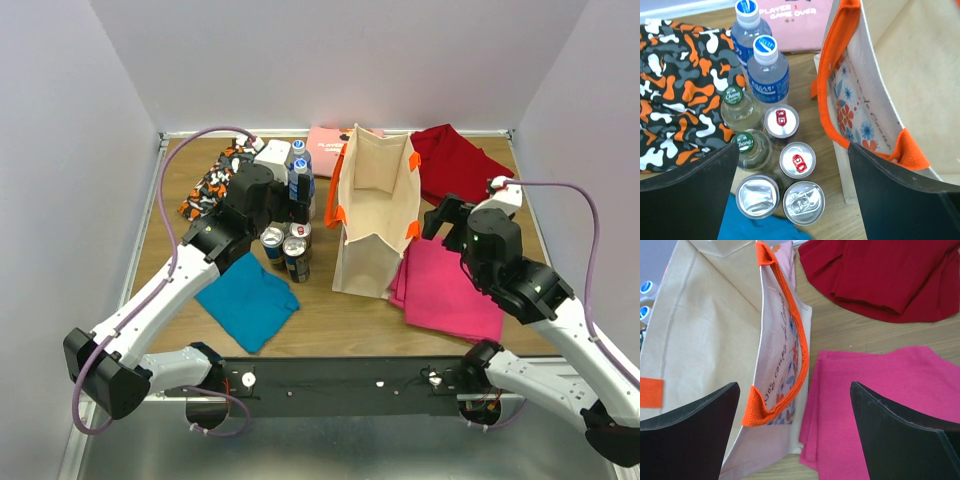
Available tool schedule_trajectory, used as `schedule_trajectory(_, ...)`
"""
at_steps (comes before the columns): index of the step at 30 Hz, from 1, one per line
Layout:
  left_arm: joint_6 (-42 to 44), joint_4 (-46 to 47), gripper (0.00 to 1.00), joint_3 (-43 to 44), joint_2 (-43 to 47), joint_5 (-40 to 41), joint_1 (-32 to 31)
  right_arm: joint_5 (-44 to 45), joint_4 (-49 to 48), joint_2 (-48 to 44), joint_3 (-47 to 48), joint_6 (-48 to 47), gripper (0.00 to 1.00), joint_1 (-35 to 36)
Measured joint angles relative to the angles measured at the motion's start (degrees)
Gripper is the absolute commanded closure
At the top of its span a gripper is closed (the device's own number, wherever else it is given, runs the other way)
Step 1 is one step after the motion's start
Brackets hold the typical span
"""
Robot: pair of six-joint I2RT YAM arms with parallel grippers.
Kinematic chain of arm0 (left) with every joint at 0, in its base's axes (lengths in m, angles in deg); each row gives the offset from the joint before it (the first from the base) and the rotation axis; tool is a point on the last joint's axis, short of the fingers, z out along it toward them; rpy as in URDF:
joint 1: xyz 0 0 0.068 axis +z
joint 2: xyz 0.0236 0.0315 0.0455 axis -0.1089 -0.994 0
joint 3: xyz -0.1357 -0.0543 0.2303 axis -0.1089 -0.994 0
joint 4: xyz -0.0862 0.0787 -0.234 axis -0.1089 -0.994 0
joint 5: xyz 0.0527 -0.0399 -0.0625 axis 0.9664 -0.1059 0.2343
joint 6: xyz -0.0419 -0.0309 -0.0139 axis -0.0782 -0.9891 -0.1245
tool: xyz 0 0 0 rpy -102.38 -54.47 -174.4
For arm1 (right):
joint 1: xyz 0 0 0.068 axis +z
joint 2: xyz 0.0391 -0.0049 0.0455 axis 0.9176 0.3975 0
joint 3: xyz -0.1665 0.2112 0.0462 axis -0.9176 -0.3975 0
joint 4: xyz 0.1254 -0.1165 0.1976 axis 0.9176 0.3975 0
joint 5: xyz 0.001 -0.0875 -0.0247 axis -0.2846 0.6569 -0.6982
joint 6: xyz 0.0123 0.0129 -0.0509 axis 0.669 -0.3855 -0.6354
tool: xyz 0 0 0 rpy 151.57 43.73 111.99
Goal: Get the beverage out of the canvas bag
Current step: Reset both arms
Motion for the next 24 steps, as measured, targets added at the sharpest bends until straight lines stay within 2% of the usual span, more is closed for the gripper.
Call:
schedule_trajectory(11, 1.0, -1.9, 0.01, 4.2, -1.6, -7.5, 5.8, 0.0, 0.5, 3.5, 5.6, -5.9, 0.0, -0.7)
schedule_trajectory(15, 1.1, -3.3, 0.01, 4.6, -1.9, -9.5, 7.2, -1.9, 0.3, 6.7, 6.9, -8.5, 0.0, -4.0)
schedule_trajectory(21, 1.7, -3.9, 0.01, 7.1, -3.2, -13.9, 11.5, -12.6, -1.9, 10.5, 6.9, -12.4, 0.0, -18.6)
schedule_trajectory(24, 1.7, -3.8, 0.01, 7.7, -4.2, -15.9, 14.3, -19.1, -3.4, 12.8, 7.0, -14.1, 0.0, -28.0)
